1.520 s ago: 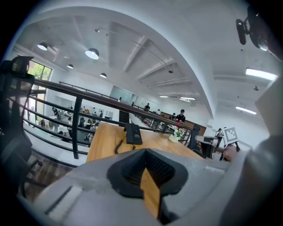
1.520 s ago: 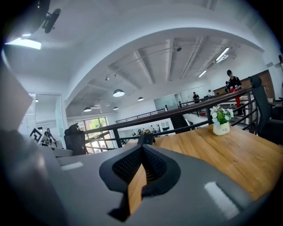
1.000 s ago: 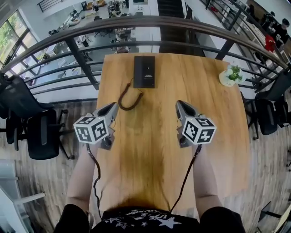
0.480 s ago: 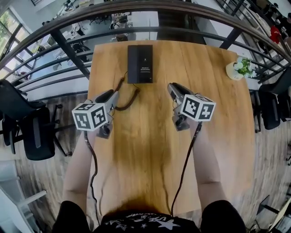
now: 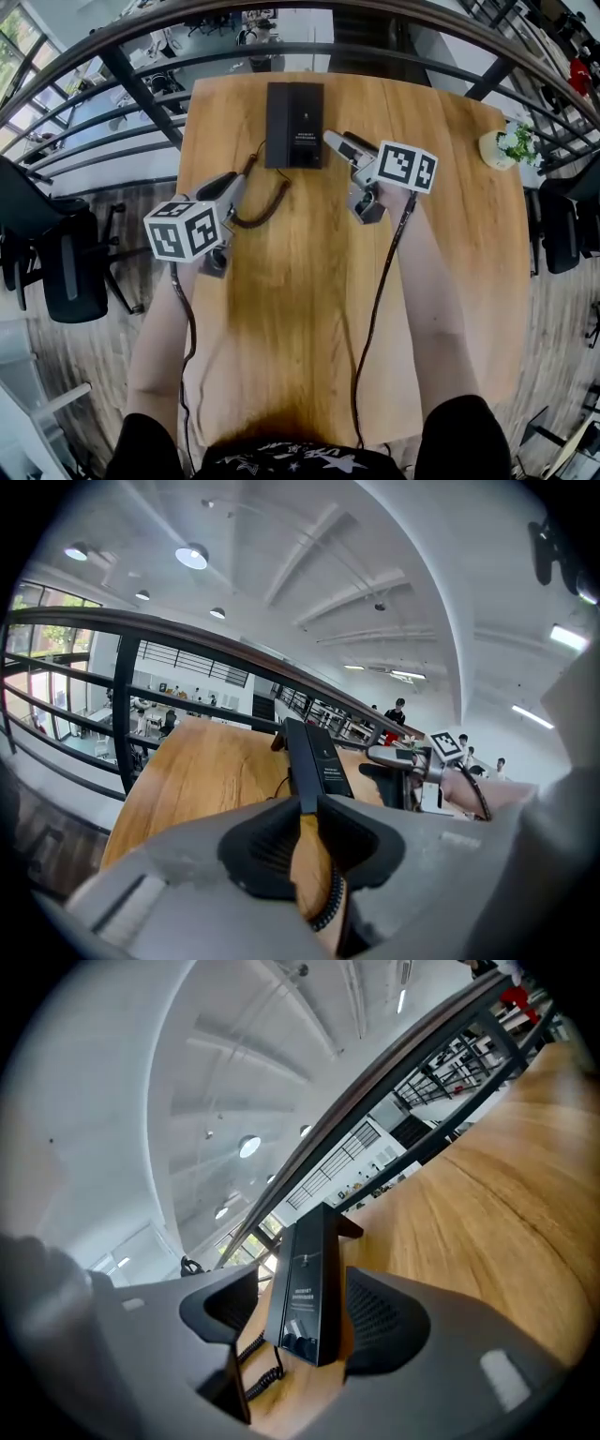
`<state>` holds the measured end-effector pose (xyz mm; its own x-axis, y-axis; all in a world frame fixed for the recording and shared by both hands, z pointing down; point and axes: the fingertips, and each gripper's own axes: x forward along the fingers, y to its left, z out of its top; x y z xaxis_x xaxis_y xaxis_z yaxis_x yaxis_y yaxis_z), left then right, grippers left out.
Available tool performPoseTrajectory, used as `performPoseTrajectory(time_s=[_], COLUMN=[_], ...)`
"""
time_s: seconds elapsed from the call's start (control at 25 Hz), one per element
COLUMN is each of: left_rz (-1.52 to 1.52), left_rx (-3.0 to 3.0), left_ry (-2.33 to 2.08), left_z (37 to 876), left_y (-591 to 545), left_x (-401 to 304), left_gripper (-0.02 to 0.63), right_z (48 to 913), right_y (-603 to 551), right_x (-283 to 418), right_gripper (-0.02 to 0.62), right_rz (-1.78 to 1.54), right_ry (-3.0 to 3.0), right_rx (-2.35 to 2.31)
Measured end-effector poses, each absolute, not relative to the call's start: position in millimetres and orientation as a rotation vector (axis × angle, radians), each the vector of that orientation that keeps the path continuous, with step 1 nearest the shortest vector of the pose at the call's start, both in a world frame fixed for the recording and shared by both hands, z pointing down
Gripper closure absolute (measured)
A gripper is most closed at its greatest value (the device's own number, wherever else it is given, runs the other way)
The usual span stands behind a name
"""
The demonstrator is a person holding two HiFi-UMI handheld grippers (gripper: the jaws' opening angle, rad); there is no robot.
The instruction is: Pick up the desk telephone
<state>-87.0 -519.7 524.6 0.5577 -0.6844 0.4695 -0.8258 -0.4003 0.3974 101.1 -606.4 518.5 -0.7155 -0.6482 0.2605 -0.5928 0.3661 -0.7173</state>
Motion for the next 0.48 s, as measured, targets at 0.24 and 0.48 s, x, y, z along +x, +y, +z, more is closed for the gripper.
performPoseTrajectory(time_s=[0.24,0.48], left_rz=[0.287,0.284], left_rx=[2.181,2.173], left_ry=[-1.257,-1.229], left_z=[526,530], left_y=[-528,-525], left_x=[-94,-93], left_gripper=[0.603,0.603], right_z=[536,550], right_y=[-628,-636], right_x=[87,68], right_gripper=[0.316,0.31], right_rz=[-1.381,-1.458], right_ry=[2.549,2.676], right_rx=[-1.096,-0.992])
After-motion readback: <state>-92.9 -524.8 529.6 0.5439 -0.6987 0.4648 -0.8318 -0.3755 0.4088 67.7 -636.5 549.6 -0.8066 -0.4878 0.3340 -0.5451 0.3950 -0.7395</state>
